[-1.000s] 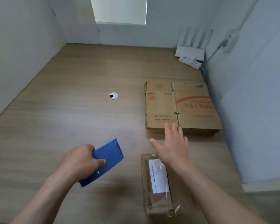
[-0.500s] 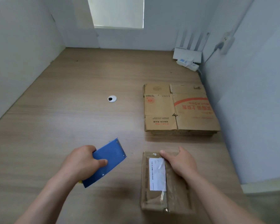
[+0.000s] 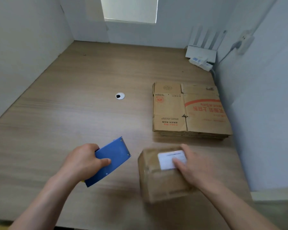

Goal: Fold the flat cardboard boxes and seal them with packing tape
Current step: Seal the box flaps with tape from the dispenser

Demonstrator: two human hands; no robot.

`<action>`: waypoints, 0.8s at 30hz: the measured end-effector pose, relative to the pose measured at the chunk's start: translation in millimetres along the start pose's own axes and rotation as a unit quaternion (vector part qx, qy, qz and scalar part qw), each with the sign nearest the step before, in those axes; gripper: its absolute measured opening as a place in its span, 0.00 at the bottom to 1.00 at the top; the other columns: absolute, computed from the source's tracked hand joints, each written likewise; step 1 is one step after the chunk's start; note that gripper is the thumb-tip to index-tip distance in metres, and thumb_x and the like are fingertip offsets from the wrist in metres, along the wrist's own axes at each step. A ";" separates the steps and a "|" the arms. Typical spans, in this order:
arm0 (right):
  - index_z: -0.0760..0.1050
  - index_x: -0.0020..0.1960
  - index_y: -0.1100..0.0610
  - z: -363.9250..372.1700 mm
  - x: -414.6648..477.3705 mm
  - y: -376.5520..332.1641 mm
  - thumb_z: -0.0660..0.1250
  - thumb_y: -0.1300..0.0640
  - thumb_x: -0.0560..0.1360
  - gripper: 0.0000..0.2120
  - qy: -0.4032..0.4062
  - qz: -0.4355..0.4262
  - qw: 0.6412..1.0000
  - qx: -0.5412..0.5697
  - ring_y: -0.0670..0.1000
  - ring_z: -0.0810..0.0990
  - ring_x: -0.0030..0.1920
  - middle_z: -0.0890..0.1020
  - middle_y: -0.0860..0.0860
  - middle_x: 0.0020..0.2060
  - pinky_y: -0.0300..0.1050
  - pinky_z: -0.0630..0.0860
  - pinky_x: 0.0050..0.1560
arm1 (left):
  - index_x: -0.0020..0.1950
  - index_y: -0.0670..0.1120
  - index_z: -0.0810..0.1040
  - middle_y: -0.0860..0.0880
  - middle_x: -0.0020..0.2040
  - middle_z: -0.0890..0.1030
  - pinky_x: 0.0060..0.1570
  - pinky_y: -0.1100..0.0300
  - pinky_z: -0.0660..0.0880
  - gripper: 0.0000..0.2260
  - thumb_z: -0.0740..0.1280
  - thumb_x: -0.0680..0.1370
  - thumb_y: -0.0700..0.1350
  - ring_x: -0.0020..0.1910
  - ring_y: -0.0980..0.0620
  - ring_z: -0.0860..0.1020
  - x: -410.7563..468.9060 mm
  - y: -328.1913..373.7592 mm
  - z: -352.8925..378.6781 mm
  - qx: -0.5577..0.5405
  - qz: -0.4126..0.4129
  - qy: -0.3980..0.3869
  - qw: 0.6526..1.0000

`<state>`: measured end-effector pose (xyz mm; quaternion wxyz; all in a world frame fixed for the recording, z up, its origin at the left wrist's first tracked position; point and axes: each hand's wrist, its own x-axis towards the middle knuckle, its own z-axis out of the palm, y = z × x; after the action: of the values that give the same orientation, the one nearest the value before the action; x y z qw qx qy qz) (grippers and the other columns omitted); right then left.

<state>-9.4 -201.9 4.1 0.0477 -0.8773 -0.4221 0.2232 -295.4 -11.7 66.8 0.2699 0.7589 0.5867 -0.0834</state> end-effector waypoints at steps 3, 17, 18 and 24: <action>0.71 0.61 0.50 -10.8 -8.4 12.1 0.55 0.28 0.74 0.29 0.016 0.096 0.993 -0.062 0.56 0.77 0.55 0.78 0.53 0.59 0.51 0.75 0.52 | 0.42 0.50 0.77 0.50 0.38 0.80 0.36 0.55 0.76 0.10 0.73 0.71 0.55 0.38 0.50 0.79 1.1 -0.1 -1.6 -0.005 0.000 0.001 1.000; 0.54 0.76 0.37 11.8 0.0 -43.1 0.62 0.20 0.62 0.47 -0.052 -0.058 0.996 -0.045 0.60 0.61 0.72 0.36 0.50 0.80 0.53 0.65 0.71 | 0.40 0.49 0.78 0.49 0.36 0.80 0.34 0.57 0.71 0.10 0.74 0.71 0.54 0.37 0.49 0.79 8.0 20.7 -11.0 0.002 0.035 0.002 0.999; 0.54 0.76 0.37 12.3 -10.5 -41.7 0.61 0.20 0.63 0.47 -0.055 -0.051 0.996 -0.057 0.60 0.62 0.72 0.36 0.52 0.79 0.53 0.64 0.71 | 0.40 0.49 0.78 0.49 0.36 0.80 0.34 0.57 0.72 0.10 0.74 0.71 0.54 0.37 0.49 0.79 8.1 19.9 -12.6 -0.003 0.037 0.001 0.999; 0.62 0.74 0.42 7.2 -50.1 -41.5 0.50 0.21 0.66 0.42 -0.053 -0.015 0.992 -0.116 0.60 0.52 0.78 0.53 0.55 0.79 0.58 0.58 0.72 | 0.42 0.50 0.80 0.50 0.39 0.82 0.37 0.55 0.74 0.08 0.75 0.71 0.52 0.39 0.51 0.80 6.9 20.4 -22.2 -0.030 0.093 -0.060 0.993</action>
<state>-69.7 -214.3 26.6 -0.0735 -0.8574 -0.4601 0.2185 -278.5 2.0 88.8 0.3336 0.7957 0.4983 -0.0856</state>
